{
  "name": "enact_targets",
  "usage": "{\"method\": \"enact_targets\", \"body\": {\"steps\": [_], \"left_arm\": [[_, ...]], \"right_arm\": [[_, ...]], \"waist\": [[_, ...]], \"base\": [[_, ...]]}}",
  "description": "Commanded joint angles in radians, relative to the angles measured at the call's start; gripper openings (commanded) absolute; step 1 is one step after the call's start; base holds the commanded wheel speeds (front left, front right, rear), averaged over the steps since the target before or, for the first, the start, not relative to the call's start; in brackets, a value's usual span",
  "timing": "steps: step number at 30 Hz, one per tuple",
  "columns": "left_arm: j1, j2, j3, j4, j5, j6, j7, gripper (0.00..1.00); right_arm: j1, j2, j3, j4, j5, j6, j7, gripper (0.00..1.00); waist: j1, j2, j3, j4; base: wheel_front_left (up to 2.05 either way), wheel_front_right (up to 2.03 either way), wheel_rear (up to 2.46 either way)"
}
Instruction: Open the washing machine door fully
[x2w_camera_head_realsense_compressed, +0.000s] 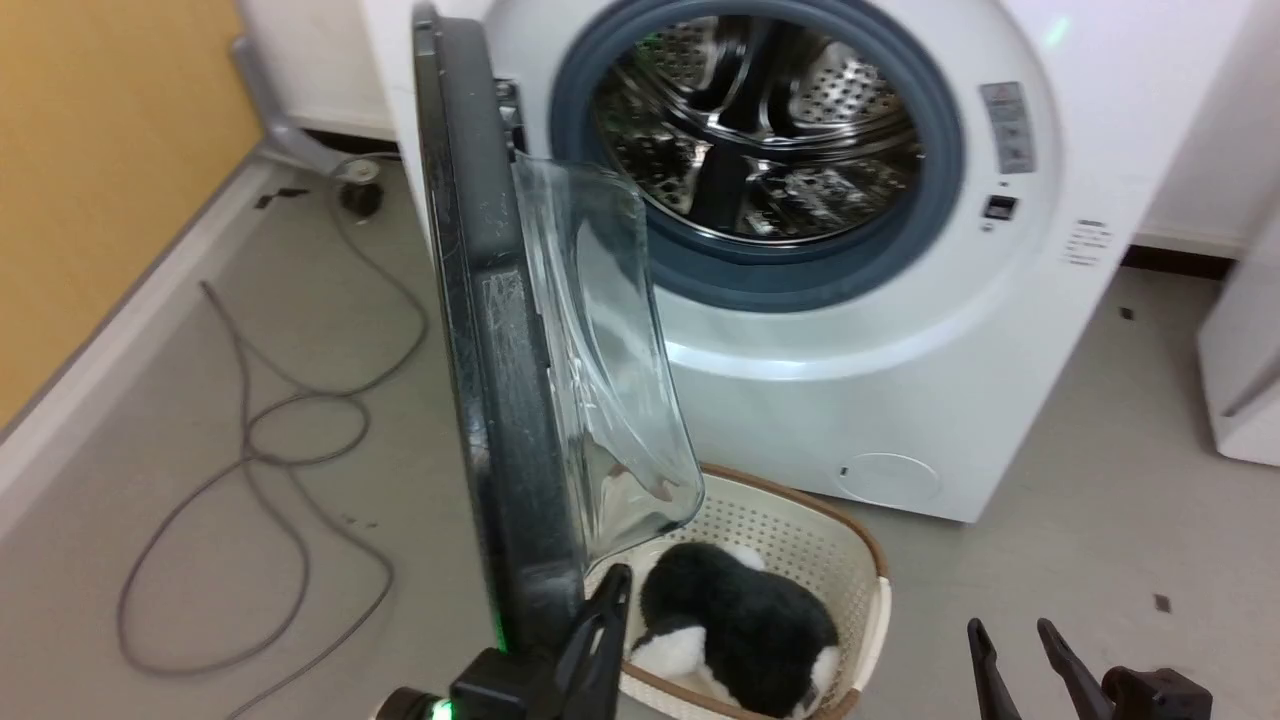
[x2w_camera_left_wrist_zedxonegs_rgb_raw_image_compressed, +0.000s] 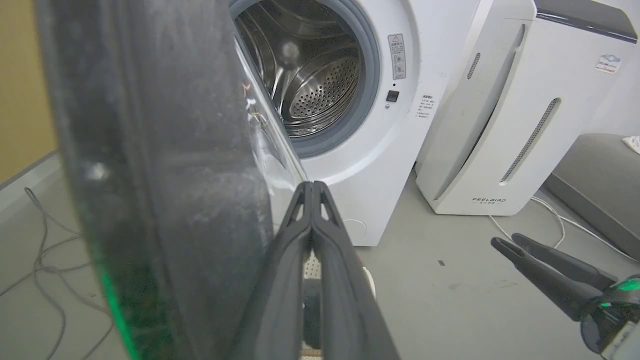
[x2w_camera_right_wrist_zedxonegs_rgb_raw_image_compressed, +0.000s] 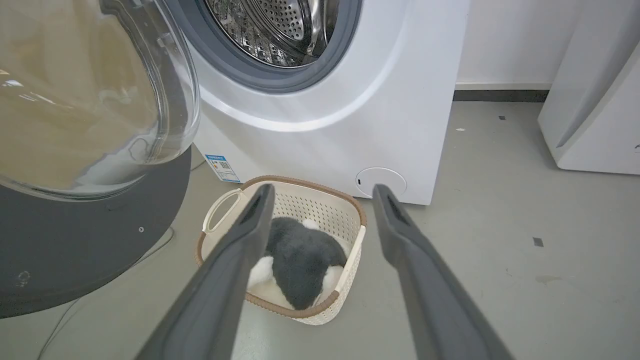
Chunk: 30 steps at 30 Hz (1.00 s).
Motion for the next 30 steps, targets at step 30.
{"method": "enact_targets", "body": {"steps": [30], "left_arm": [[-0.007, 0.121, 0.308, 0.099, -0.087, 0.101, -0.118, 0.00]], "right_arm": [[-0.023, 0.003, -0.019, -0.031, -0.048, 0.001, 0.043, 1.00]], "waist": [[0.0000, 0.0000, 0.075, 0.209]], "base": [[0.00, 0.00, 0.00]]}}
